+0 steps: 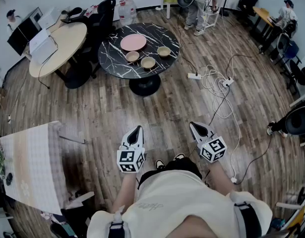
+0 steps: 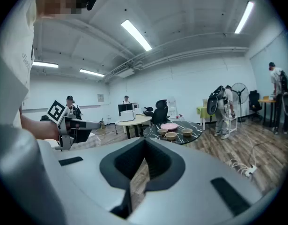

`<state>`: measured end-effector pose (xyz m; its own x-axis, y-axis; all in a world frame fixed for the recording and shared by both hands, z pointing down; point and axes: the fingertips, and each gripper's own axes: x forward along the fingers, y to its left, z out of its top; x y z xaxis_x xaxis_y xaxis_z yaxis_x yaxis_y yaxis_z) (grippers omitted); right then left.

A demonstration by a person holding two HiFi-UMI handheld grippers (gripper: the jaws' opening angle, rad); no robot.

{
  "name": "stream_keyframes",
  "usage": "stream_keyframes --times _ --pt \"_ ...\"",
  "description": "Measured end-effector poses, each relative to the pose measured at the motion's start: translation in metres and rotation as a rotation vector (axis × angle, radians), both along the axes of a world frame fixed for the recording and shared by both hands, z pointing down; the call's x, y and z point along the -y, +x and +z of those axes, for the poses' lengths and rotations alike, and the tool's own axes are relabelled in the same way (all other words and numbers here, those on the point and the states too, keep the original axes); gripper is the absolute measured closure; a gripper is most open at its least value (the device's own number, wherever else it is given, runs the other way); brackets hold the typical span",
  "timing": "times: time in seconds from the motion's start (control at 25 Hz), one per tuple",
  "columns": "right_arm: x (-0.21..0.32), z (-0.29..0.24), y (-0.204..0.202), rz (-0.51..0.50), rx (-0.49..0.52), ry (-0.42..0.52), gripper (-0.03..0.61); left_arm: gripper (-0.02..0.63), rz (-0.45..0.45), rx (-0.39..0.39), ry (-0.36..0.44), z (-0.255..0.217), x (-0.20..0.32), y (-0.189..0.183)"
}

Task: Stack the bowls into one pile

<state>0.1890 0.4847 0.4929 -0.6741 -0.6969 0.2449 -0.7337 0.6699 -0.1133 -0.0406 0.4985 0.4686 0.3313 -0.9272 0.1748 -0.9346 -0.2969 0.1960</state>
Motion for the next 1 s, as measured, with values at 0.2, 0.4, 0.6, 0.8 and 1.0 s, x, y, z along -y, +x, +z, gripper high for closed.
stream_keyframes --times 0.2,0.4,0.6,0.8,1.0 --pt "0.01 -0.012 0.009 0.027 -0.013 0.048 0.574 0.594 0.023 0.004 0.005 -0.004 0.011 0.007" --pt "0.021 -0.022 0.013 0.034 -0.035 0.087 0.574 0.594 0.04 0.012 0.012 -0.01 0.024 0.006" --pt "0.018 -0.02 0.01 0.019 -0.037 0.057 0.572 0.594 0.055 0.004 0.001 -0.007 0.025 0.01" --pt "0.01 -0.007 0.005 0.001 -0.057 0.031 0.572 0.594 0.098 -0.001 -0.034 0.012 0.022 0.022" --pt "0.001 -0.001 0.008 -0.001 -0.076 -0.02 0.572 0.594 0.106 -0.035 -0.063 0.018 0.024 0.025"
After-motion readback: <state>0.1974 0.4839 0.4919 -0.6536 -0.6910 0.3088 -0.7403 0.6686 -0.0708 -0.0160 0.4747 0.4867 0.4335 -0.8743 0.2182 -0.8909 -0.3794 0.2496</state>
